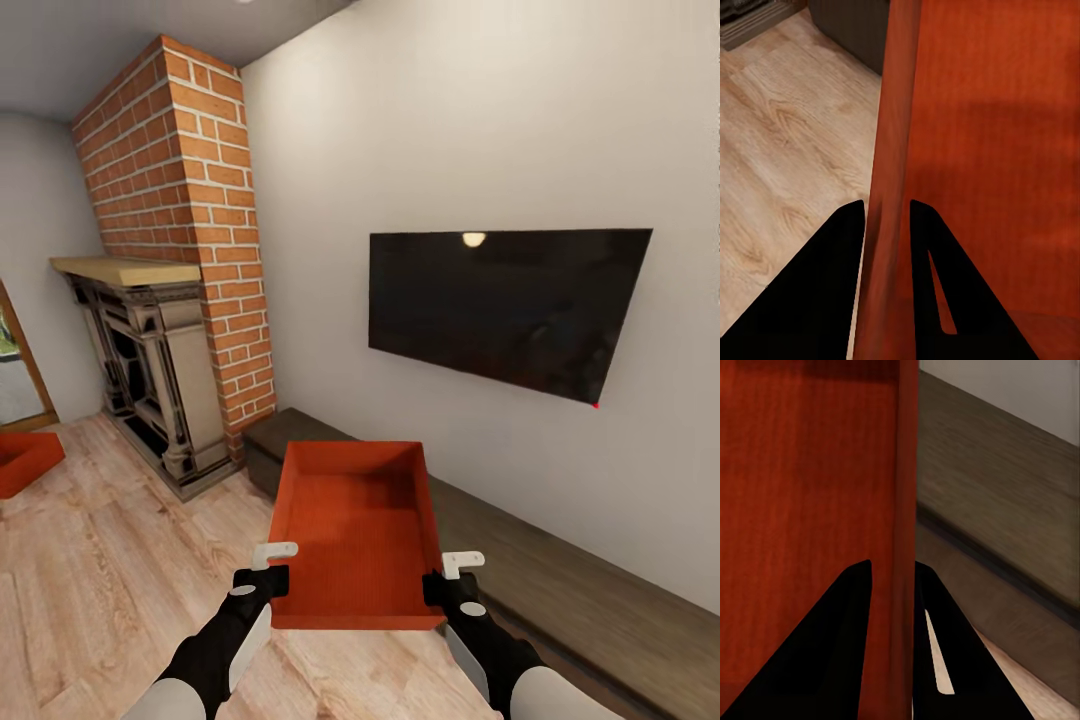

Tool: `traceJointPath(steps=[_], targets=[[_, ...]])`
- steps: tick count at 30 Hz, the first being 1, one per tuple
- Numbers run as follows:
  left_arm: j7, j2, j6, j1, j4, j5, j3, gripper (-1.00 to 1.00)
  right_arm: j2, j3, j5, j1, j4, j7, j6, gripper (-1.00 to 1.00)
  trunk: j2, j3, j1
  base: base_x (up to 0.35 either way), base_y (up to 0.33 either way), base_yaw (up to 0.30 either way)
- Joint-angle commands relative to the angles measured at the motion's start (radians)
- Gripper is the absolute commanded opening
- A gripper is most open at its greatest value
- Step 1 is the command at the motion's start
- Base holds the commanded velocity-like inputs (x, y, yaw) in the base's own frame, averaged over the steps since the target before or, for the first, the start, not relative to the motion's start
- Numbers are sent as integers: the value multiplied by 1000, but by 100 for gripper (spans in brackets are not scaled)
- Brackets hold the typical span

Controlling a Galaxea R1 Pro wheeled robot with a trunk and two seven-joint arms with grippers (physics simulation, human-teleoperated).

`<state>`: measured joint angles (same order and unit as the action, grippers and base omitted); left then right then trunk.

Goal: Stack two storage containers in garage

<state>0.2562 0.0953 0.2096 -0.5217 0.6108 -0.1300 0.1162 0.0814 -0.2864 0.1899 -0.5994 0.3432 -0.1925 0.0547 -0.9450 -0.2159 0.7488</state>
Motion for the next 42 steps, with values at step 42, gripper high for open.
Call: traceJointPath(steps=[42], targets=[[40, -3, 8, 0, 0, 6, 7, -100, 0, 1, 8, -2, 2, -4, 4, -100, -1, 66, 0, 0, 0, 0]])
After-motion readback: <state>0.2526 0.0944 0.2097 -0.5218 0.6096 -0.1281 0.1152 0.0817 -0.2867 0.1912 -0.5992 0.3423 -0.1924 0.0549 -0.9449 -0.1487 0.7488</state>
